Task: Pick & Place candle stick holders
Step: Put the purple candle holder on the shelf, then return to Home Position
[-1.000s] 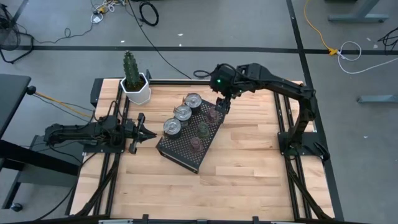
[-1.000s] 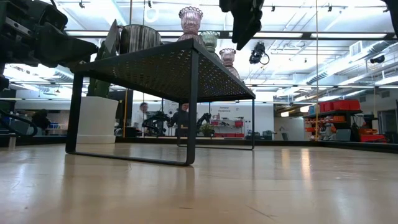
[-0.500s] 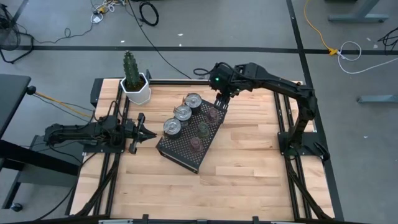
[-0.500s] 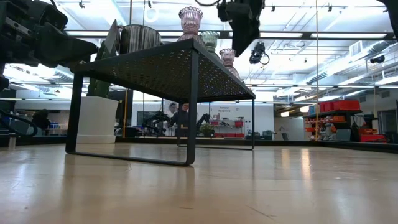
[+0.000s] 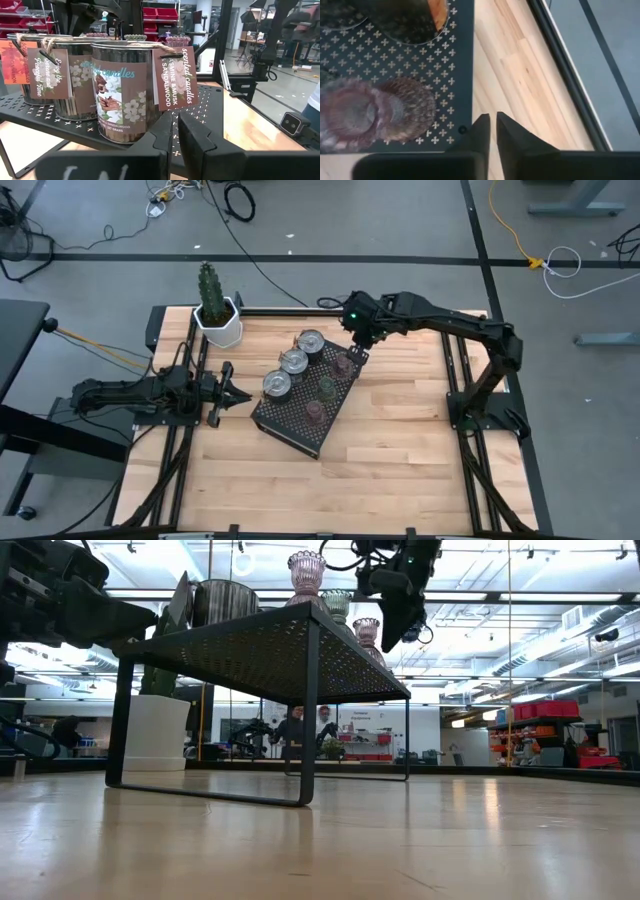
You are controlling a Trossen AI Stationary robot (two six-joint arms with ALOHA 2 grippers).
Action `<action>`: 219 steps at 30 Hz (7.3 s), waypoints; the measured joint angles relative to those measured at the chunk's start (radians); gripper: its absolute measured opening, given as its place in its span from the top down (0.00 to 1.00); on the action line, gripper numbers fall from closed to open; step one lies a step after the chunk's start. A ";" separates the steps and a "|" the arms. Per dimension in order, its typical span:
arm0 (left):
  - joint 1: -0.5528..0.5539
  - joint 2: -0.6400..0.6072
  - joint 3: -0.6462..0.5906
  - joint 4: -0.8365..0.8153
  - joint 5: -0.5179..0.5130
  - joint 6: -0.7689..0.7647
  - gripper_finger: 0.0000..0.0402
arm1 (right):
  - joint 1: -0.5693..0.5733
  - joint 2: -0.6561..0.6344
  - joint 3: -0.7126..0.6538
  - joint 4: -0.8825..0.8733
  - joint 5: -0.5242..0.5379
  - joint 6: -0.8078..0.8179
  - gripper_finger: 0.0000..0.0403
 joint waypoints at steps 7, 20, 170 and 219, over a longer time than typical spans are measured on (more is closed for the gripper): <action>0.000 0.000 0.000 0.000 0.000 0.000 0.91 | 0.000 -0.103 -0.178 0.141 -0.023 0.002 0.99; 0.000 0.000 0.000 0.000 0.000 0.000 0.91 | 0.004 -0.178 -0.474 0.450 -0.111 0.008 1.00; 0.000 0.000 0.000 0.000 0.000 0.000 0.91 | 0.241 -1.567 -1.699 1.183 -0.205 -0.177 0.95; 0.000 0.000 0.000 0.000 0.000 0.000 0.91 | 0.241 -1.716 -1.697 1.162 -0.178 -0.151 0.95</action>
